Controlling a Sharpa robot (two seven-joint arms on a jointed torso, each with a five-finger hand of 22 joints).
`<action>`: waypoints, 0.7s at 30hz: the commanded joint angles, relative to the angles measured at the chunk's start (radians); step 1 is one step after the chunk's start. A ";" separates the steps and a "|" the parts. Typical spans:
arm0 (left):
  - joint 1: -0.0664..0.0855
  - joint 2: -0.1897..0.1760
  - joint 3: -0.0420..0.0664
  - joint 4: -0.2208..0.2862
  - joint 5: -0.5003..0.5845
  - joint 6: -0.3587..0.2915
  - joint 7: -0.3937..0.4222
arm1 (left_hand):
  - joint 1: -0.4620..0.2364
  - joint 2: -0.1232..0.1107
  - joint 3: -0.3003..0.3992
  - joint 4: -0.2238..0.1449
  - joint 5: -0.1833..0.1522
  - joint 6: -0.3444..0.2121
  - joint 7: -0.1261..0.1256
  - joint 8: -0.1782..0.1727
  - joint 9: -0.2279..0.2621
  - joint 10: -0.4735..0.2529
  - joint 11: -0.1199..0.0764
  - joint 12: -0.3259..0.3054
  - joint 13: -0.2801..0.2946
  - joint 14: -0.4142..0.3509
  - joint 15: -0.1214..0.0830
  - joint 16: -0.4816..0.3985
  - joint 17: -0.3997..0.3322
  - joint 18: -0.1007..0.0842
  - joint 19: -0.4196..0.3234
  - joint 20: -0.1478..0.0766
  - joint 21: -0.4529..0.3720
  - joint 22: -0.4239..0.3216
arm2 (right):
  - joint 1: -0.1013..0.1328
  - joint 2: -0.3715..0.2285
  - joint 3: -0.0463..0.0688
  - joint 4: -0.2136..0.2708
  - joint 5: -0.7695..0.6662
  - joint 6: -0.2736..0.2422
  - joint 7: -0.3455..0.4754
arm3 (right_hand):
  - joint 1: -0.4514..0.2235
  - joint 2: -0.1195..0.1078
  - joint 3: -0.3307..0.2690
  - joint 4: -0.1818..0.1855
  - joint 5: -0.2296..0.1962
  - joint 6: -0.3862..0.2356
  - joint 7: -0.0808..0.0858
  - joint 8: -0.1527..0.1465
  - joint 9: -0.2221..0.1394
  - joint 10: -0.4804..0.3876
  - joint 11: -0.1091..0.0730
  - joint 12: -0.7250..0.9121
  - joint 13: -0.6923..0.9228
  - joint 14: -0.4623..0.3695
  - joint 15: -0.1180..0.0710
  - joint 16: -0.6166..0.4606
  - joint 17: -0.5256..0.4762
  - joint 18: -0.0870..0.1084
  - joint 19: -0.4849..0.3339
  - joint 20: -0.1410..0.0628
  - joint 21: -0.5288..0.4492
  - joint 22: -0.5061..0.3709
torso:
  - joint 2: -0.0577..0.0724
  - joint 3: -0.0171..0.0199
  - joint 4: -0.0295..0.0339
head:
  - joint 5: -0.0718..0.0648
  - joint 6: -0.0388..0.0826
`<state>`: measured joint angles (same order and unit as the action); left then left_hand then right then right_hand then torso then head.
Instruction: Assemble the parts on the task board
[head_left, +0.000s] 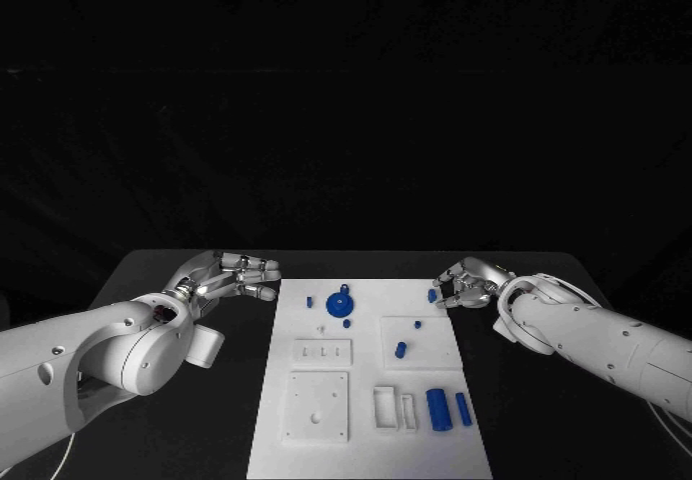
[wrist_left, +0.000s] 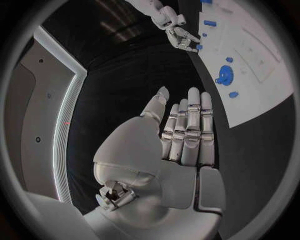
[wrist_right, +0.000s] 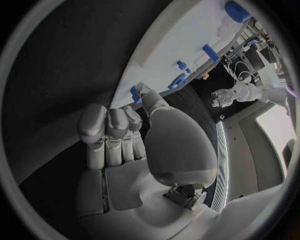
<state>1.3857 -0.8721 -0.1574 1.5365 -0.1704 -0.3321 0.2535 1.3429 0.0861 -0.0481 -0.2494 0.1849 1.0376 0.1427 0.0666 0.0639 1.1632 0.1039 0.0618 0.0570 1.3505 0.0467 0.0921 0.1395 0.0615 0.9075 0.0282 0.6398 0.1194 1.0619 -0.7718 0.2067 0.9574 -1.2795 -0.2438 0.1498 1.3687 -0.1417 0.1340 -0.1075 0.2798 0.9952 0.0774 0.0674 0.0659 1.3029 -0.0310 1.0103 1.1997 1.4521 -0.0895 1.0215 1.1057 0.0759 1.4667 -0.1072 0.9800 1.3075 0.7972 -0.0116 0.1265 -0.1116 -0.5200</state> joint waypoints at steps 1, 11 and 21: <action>0.001 0.002 0.001 0.000 -0.006 0.015 0.011 | 0.007 0.003 0.000 -0.004 -0.003 -0.006 -0.002 -0.002 0.000 0.000 0.002 -0.003 0.001 -0.006 0.003 0.000 -0.001 -0.006 -0.006 0.002 0.006 -0.001 | -0.004 0.009 0.000 -0.008 0.017 0.033 0.020 | -0.004 0.012 -0.005 0.000 0.004 0.008 0.002 -0.004 -0.001 0.000 -0.002 -0.001 0.003 -0.001 -0.006 -0.002 0.002 -0.016 0.018 -0.007 -0.002 0.125 | 0.000 -0.0005 -0.0007 | 0.000 -0.001; 0.001 0.003 0.001 -0.001 -0.007 0.016 0.010 | 0.007 0.004 0.000 -0.004 -0.003 -0.006 -0.002 -0.002 0.000 0.000 0.002 -0.003 0.001 -0.006 0.003 0.000 -0.001 -0.006 -0.006 0.002 0.007 -0.001 | -0.012 0.034 0.000 -0.036 0.030 0.033 0.024 | -0.023 0.026 0.012 0.008 0.006 0.029 0.006 -0.005 -0.002 0.002 0.005 0.005 0.008 0.000 -0.001 0.002 0.007 -0.013 0.019 -0.002 0.003 0.126 | 0.000 -0.0021 0.0001 | 0.000 -0.003; 0.001 0.003 0.001 0.002 -0.007 0.018 0.009 | 0.004 0.005 -0.001 -0.002 -0.003 -0.007 -0.001 -0.003 0.000 -0.001 0.002 -0.003 0.001 -0.006 0.004 0.000 -0.001 -0.006 -0.008 0.003 0.009 -0.002 | -0.014 0.057 0.000 -0.059 0.040 0.032 0.024 | -0.041 0.037 0.065 0.014 -0.003 0.040 0.010 -0.005 -0.002 0.001 0.011 0.010 0.012 0.001 0.003 0.005 0.011 -0.010 0.018 0.002 0.007 0.126 | -0.001 -0.0025 -0.0002 | 0.000 -0.006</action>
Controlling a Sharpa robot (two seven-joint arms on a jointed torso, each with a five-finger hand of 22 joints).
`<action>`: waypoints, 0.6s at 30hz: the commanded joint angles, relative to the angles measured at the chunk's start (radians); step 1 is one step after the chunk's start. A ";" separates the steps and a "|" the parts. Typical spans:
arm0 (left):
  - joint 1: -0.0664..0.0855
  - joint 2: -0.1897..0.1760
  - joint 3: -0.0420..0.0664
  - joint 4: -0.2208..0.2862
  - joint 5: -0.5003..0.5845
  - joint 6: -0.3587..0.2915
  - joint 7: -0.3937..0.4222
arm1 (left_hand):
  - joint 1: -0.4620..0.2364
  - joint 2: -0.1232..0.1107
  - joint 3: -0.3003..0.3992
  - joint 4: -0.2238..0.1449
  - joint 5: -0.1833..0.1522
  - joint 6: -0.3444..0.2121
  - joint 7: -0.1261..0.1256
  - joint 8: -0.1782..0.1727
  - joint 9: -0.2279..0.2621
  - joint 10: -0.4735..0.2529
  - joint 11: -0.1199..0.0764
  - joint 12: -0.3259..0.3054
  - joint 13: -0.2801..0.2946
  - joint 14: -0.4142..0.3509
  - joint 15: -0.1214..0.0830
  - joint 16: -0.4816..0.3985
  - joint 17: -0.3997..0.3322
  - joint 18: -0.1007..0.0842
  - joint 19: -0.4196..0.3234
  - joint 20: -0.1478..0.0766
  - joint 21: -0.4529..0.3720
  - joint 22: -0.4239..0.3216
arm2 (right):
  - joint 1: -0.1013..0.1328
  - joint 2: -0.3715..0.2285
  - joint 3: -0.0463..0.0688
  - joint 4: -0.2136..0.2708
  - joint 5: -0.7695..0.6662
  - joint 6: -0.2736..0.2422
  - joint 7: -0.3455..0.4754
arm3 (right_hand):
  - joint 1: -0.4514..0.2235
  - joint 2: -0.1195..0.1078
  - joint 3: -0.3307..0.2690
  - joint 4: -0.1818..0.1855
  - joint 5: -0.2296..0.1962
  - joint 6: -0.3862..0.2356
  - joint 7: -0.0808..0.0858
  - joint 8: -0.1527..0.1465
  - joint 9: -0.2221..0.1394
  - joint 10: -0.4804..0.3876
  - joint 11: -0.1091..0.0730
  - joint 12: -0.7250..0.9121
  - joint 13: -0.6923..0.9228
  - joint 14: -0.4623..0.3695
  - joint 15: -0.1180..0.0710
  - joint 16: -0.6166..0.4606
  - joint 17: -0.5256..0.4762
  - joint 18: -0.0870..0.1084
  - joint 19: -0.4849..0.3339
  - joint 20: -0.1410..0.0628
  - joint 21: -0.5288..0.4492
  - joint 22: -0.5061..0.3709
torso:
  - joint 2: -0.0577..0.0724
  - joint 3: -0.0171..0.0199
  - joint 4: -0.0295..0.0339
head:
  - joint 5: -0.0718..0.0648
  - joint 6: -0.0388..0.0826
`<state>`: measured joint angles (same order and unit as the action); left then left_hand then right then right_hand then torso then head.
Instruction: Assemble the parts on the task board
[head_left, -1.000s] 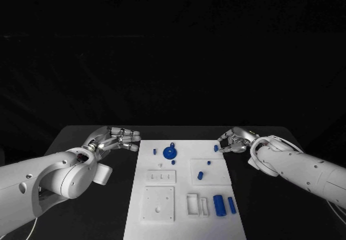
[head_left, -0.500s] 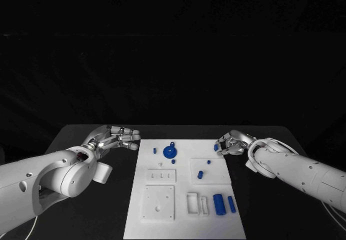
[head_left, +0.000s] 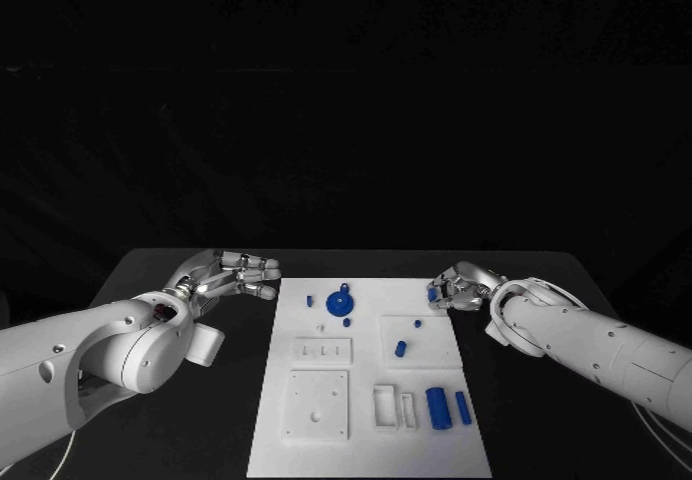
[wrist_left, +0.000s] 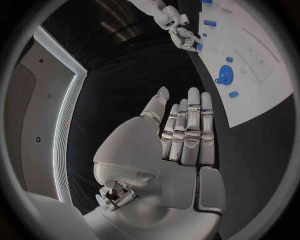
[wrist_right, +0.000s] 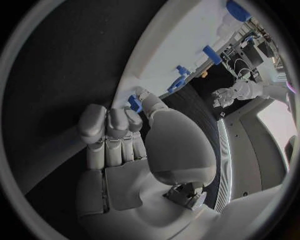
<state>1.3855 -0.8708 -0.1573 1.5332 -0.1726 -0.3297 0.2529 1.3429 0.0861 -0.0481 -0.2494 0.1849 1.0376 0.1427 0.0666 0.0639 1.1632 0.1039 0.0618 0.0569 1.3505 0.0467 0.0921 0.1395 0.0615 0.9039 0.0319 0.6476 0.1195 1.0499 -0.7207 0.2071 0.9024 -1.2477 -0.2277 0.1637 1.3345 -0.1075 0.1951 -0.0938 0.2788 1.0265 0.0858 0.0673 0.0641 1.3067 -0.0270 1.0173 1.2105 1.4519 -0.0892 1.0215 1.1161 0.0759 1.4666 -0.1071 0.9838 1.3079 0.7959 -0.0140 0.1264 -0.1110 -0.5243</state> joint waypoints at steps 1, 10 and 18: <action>0.001 0.001 0.001 0.007 -0.005 0.015 0.009 | 0.005 0.005 -0.001 -0.003 -0.003 -0.008 -0.001 -0.003 0.000 -0.002 0.002 -0.003 0.001 -0.006 0.004 0.000 -0.001 -0.006 -0.004 -0.001 0.001 -0.002 | -0.002 0.008 0.000 -0.006 0.009 0.015 0.010 | -0.010 0.003 0.008 -0.001 -0.002 0.010 0.003 -0.006 0.000 -0.002 0.008 0.004 0.002 0.002 0.004 0.006 0.002 -0.010 0.018 0.004 0.004 0.126 | 0.001 -0.0007 -0.0002 | -0.001 -0.001; 0.001 0.000 0.001 0.009 -0.005 0.015 0.008 | 0.005 0.005 -0.001 -0.003 -0.003 -0.008 -0.001 -0.003 0.000 -0.002 0.002 -0.003 0.001 -0.006 0.004 0.000 -0.001 -0.006 -0.004 -0.001 0.001 -0.002 | -0.002 0.016 0.000 -0.015 0.010 0.010 0.011 | -0.011 0.015 0.038 -0.015 -0.020 0.060 0.002 -0.005 0.001 0.001 0.013 0.013 0.007 0.002 0.007 0.011 0.007 -0.008 0.019 0.005 0.010 0.127 | 0.000 0.0017 -0.0015 | 0.001 -0.002; 0.001 -0.001 0.001 0.009 -0.005 0.014 0.007 | 0.005 0.005 -0.001 -0.003 -0.003 -0.008 -0.001 -0.003 0.000 -0.002 0.002 -0.003 0.001 -0.006 0.004 0.000 -0.001 -0.006 -0.004 -0.001 0.001 -0.002 | -0.002 0.015 0.000 -0.018 0.010 0.002 0.008 | -0.020 0.018 0.090 -0.035 -0.061 0.101 0.004 -0.005 0.002 -0.001 0.017 0.016 0.008 0.002 0.009 0.013 0.009 -0.006 0.018 0.008 0.012 0.126 | 0.000 0.0027 -0.0021 | 0.002 -0.002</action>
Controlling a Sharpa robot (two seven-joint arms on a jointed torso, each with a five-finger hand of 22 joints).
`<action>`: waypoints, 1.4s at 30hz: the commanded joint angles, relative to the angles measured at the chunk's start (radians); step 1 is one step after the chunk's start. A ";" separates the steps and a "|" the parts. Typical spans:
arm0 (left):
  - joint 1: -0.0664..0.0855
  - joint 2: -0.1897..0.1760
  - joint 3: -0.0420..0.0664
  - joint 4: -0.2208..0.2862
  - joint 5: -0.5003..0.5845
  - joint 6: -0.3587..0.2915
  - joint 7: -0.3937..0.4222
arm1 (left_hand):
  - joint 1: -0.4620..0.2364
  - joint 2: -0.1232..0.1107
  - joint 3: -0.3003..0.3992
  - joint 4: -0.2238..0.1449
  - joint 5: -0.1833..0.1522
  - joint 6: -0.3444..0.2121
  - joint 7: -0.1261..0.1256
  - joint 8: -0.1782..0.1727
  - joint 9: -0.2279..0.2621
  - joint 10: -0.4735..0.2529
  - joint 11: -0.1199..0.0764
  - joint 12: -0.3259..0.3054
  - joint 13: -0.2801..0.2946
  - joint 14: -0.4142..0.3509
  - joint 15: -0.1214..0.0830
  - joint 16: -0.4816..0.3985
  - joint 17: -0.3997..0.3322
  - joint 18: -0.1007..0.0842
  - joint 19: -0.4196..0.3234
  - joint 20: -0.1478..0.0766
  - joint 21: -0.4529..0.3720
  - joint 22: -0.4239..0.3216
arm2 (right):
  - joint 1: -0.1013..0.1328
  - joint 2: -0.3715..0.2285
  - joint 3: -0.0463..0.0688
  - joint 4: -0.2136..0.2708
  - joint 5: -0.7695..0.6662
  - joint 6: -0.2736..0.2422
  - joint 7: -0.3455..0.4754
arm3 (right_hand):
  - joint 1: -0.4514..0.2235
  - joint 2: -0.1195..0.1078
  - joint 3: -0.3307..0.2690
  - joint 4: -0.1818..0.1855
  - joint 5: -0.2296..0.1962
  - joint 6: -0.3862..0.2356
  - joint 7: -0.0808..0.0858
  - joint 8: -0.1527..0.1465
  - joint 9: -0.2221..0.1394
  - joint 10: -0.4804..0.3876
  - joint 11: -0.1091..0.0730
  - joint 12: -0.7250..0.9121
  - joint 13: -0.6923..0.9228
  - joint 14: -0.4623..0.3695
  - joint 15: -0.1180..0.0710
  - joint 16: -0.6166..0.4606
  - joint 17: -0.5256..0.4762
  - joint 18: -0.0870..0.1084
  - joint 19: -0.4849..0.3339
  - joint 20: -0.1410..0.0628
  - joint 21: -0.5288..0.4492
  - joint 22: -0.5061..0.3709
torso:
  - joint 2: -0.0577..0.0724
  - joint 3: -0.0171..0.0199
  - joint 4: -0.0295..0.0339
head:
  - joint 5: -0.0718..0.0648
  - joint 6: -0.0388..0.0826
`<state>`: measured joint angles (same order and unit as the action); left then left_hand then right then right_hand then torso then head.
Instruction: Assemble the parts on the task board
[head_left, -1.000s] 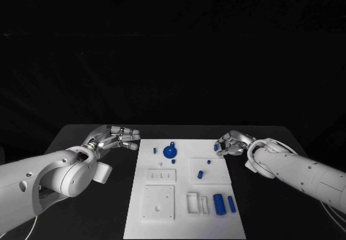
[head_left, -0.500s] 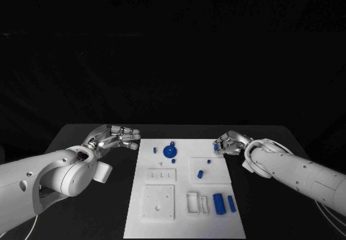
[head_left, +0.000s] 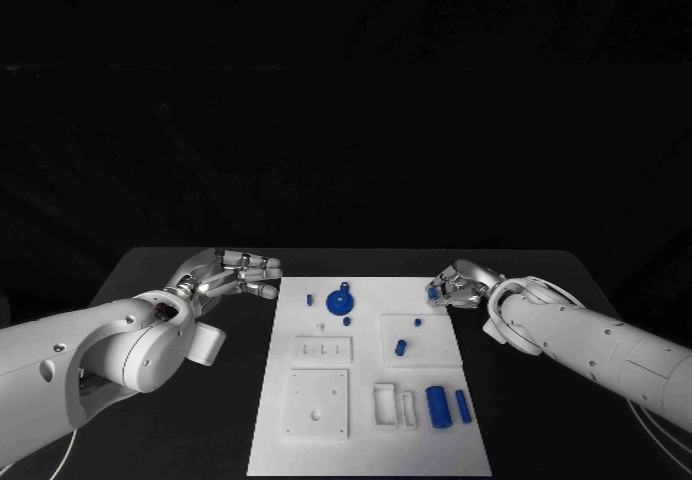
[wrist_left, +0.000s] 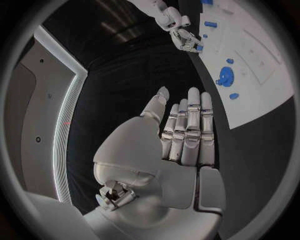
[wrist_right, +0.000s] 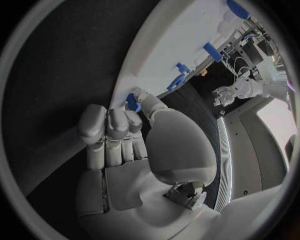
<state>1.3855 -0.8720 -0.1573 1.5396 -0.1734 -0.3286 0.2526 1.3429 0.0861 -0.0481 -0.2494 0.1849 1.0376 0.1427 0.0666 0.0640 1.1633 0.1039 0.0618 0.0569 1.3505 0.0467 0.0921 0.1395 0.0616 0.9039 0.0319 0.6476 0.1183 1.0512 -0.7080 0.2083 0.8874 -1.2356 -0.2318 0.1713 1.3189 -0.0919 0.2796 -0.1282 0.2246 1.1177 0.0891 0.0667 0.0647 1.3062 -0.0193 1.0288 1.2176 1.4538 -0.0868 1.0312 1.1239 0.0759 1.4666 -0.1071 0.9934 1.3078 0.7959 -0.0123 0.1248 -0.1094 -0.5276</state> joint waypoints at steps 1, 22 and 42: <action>0.001 0.000 0.001 0.003 -0.004 0.013 0.007 | 0.005 0.005 -0.001 -0.003 -0.003 -0.008 -0.001 -0.003 0.000 -0.002 0.002 -0.003 0.001 -0.006 0.004 0.000 -0.001 -0.006 -0.004 -0.001 0.001 -0.001 | -0.003 0.002 -0.002 -0.003 -0.002 0.005 0.001 | -0.004 0.003 0.006 -0.002 -0.007 0.010 0.001 -0.004 0.001 -0.001 0.010 0.004 0.001 0.000 0.007 0.003 0.001 -0.006 0.018 0.009 0.003 0.127 | 0.000 0.0009 -0.0005 | 0.000 0.001; 0.001 0.010 0.001 -0.010 -0.010 0.012 0.016 | 0.005 0.017 0.003 -0.004 0.001 0.024 -0.013 -0.001 0.001 0.025 -0.008 -0.003 0.001 -0.002 -0.001 0.004 0.001 -0.006 -0.004 -0.005 0.009 0.000 | -0.003 -0.008 0.002 0.049 -0.021 -0.038 -0.019 | -0.004 0.020 0.068 -0.016 -0.047 0.093 -0.017 -0.004 0.004 0.003 -0.002 0.007 0.003 0.002 -0.001 0.012 0.013 -0.007 0.019 0.001 0.012 0.128 | -0.004 -0.0008 -0.0055 | 0.003 0.011; 0.003 0.168 0.001 -0.181 -0.058 0.124 -0.191 | -0.078 -0.007 -0.066 0.147 -0.029 0.036 -0.045 -0.003 0.000 0.334 -0.112 0.022 0.021 0.040 -0.115 0.684 0.417 -0.023 0.160 -0.122 0.270 0.149 | 0.048 -0.007 0.015 0.400 -0.276 0.029 -0.302 | -0.010 -0.007 0.147 0.006 -0.104 0.096 -0.019 -0.004 0.005 0.001 -0.005 -0.007 -0.003 0.004 -0.001 0.009 0.024 -0.006 0.023 0.001 0.009 0.127 | -0.051 -0.0185 -0.0279 | 0.044 0.001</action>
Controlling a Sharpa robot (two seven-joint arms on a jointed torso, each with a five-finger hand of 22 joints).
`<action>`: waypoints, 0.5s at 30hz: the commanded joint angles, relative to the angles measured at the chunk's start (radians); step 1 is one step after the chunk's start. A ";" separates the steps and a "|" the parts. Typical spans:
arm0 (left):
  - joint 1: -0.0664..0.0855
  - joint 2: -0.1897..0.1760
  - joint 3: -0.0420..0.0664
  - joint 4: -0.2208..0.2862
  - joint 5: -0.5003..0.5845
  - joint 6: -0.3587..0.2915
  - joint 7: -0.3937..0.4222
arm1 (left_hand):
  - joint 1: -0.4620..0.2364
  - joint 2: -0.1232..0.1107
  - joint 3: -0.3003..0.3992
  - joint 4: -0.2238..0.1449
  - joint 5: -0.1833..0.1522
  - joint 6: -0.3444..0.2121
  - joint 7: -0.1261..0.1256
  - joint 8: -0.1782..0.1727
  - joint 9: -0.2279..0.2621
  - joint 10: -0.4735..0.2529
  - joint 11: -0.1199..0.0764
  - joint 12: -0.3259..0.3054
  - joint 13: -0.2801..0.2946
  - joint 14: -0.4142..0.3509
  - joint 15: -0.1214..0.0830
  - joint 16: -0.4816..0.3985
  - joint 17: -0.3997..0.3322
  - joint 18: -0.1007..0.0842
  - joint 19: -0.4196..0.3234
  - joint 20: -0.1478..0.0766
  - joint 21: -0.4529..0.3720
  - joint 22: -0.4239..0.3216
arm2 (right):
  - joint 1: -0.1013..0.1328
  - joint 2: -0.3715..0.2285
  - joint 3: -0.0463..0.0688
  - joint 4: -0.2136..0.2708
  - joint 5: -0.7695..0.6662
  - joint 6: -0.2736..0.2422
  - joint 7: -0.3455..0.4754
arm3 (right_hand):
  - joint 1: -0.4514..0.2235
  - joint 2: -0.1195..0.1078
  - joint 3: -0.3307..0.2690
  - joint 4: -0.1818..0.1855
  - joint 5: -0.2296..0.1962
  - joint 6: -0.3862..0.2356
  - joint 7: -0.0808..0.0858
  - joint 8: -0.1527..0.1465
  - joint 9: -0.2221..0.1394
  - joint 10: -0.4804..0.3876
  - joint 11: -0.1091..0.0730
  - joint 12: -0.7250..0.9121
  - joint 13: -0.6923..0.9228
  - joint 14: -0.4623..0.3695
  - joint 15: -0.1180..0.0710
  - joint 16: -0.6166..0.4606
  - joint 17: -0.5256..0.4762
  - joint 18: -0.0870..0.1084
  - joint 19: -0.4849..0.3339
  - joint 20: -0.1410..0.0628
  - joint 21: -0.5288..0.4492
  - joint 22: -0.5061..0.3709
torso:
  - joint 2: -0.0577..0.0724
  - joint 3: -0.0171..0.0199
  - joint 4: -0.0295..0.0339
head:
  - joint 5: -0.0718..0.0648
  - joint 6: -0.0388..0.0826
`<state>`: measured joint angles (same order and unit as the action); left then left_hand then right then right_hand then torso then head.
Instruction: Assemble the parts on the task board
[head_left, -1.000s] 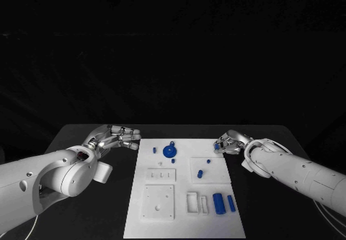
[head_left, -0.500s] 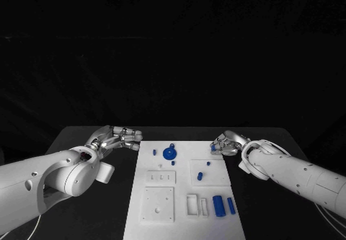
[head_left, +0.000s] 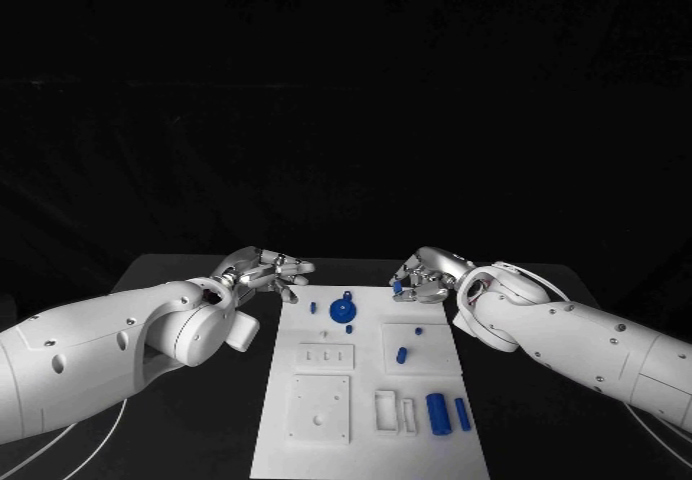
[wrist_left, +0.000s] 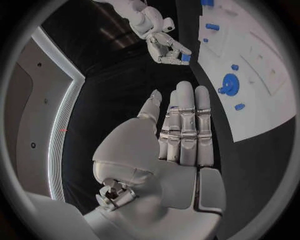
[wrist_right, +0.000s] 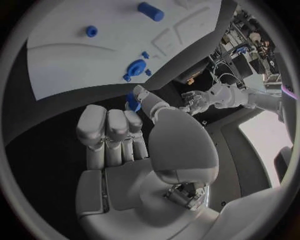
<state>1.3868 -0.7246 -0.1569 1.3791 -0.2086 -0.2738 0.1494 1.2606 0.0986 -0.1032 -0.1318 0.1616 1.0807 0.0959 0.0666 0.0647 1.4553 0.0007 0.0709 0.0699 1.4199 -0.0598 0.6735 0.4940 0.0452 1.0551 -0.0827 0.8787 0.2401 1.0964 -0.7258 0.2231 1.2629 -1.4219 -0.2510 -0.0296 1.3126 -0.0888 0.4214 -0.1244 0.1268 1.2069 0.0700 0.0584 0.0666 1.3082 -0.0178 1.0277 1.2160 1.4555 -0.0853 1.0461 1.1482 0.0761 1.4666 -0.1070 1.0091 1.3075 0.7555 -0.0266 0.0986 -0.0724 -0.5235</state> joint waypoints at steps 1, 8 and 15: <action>0.001 0.028 0.000 -0.028 -0.022 0.076 -0.098 | 0.003 -0.027 -0.016 0.042 -0.008 -0.004 -0.002 -0.002 0.000 0.049 -0.010 0.022 0.013 -0.039 -0.011 0.133 0.079 -0.005 0.006 -0.009 0.053 0.039 | 0.004 0.015 0.000 0.033 -0.094 0.049 -0.110 | -0.004 -0.010 0.005 0.002 -0.006 0.007 0.000 0.005 0.003 -0.001 -0.007 -0.006 -0.001 0.002 -0.003 -0.006 -0.001 -0.006 0.023 0.001 -0.007 0.127 | -0.012 -0.0048 -0.0026 | 0.013 -0.004; 0.002 0.080 -0.002 -0.079 -0.075 0.120 -0.161 | -0.127 -0.071 -0.044 0.160 0.282 0.136 -0.051 0.036 0.058 0.049 -0.031 0.135 0.076 -0.064 -0.029 0.221 0.107 -0.009 -0.017 -0.023 0.106 0.089 | 0.008 0.062 0.000 0.070 -0.115 0.051 -0.173 | -0.003 -0.013 0.011 0.003 0.020 0.002 0.002 0.004 0.002 -0.004 -0.008 -0.014 -0.007 0.002 -0.003 -0.012 -0.004 -0.006 0.024 0.001 -0.010 0.127 | -0.018 -0.0057 -0.0063 | 0.024 -0.013; 0.002 0.122 -0.002 -0.114 -0.132 0.103 -0.205 | -0.152 -0.124 0.021 0.203 0.284 0.100 -0.079 0.100 0.394 0.034 -0.045 0.200 0.128 -0.075 -0.036 0.277 0.100 -0.015 -0.034 -0.033 0.131 0.134 | 0.014 0.104 0.000 0.086 -0.121 0.060 -0.219 | -0.007 -0.013 0.009 0.002 0.025 -0.001 0.002 0.004 0.003 -0.007 -0.008 -0.019 -0.010 0.002 -0.003 -0.015 -0.005 -0.005 0.024 0.001 -0.013 0.126 | -0.017 -0.0050 -0.0068 | 0.023 -0.019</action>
<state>1.3873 -0.6081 -0.1597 1.2688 -0.2865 -0.1910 -0.0063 1.1079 -0.0171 -0.0865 0.0686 0.4463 1.1842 0.0174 0.1636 0.4397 1.4652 -0.0375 0.2678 0.1956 1.3504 -0.0929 0.9481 0.5959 0.0455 1.0267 -0.1163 1.0082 0.3718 1.1087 -0.6272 0.2230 1.3440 -1.5128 -0.2167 -0.1938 1.3087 -0.0927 0.4257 -0.1199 0.1492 1.2067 0.0701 0.0571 0.0670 1.3043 -0.0217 1.0123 1.2074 1.4554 -0.0853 1.0339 1.1438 0.0762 1.4666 -0.1070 1.0010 1.3074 0.7389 -0.0324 0.0925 -0.0488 -0.5400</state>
